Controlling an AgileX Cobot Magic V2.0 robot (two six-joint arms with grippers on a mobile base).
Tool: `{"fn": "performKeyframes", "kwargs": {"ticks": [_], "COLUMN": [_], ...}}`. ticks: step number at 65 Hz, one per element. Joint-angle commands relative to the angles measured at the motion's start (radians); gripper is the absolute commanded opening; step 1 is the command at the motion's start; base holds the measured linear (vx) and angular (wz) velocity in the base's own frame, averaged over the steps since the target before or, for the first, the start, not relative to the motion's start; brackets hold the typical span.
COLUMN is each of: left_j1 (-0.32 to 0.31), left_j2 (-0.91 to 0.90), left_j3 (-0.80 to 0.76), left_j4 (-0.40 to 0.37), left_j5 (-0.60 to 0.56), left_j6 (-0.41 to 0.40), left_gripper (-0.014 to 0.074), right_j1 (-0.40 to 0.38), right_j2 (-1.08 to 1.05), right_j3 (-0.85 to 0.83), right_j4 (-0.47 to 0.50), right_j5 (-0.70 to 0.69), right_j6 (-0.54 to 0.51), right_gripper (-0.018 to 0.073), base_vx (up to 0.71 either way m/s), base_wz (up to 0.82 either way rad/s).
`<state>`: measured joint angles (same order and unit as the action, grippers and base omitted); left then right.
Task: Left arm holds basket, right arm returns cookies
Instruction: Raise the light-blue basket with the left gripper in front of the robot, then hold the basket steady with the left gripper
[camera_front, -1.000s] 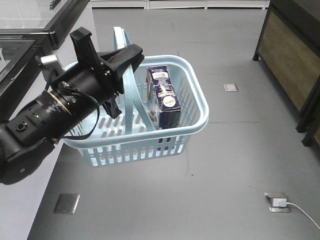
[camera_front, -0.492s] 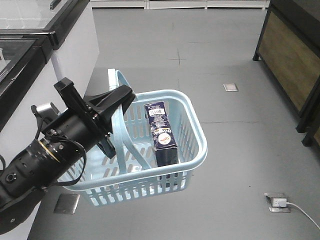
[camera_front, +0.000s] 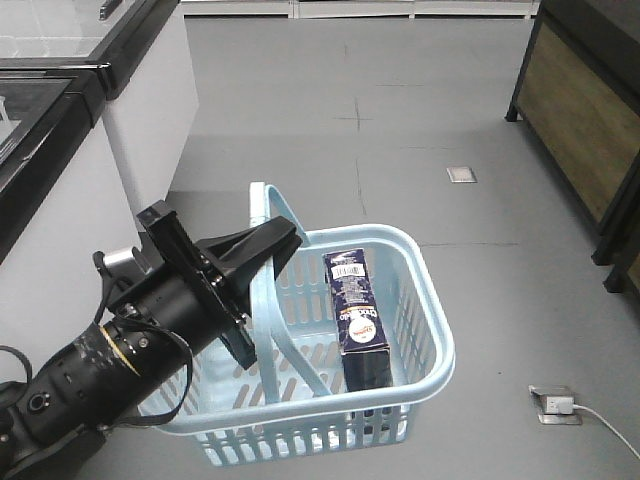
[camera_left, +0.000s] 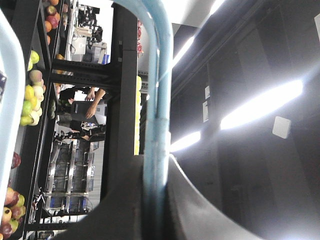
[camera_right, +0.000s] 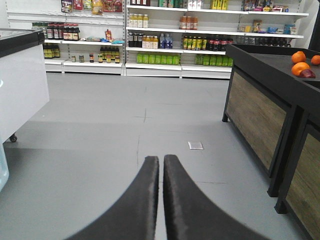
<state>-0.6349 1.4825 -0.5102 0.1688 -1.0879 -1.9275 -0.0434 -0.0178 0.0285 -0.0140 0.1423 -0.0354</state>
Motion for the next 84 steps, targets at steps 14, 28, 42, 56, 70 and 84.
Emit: {"fn": "performKeyframes", "kwargs": {"ticks": [14,28,42,56,70,84], "left_j1": [-0.064,-0.106,-0.114,-0.134,-0.153,-0.153], "left_j2": [-0.043,-0.043,-0.043,-0.043,-0.043,-0.043], "left_j3": [0.009,0.009,0.009,0.009,0.01,0.01], "left_j4": [-0.041,-0.039,-0.039,-0.058,-0.093,-0.091], "left_j5": [-0.224,-0.226,-0.229,-0.243,-0.263,-0.263], "left_j6": [0.001,0.001,0.004,0.023,0.047,0.047], "left_gripper": [-0.0003,-0.0003,-0.0003,-0.0003,-0.0003,-0.0003], "right_j1": [-0.004,-0.004,-0.004,-0.004,-0.004,-0.004], "right_j2": [-0.006,-0.006,-0.006,-0.006,-0.006,-0.006], "right_j3": [0.017,0.017,0.017,0.017,0.017,0.017], "right_j4": [-0.005,-0.005,-0.005,-0.005,-0.005,-0.005], "right_j5": [-0.076,-0.076,-0.076,-0.076,-0.076,-0.076], "right_j6": [-0.006,-0.006,-0.006,-0.006,-0.006,-0.006], "right_gripper": [-0.0006,-0.0006,-0.0006,-0.0006,-0.0006,-0.0006], "base_vx": [0.0,0.0,0.0,0.0,0.0,0.0], "base_wz": [0.0,0.0,0.0,0.0,0.0,0.0]}}
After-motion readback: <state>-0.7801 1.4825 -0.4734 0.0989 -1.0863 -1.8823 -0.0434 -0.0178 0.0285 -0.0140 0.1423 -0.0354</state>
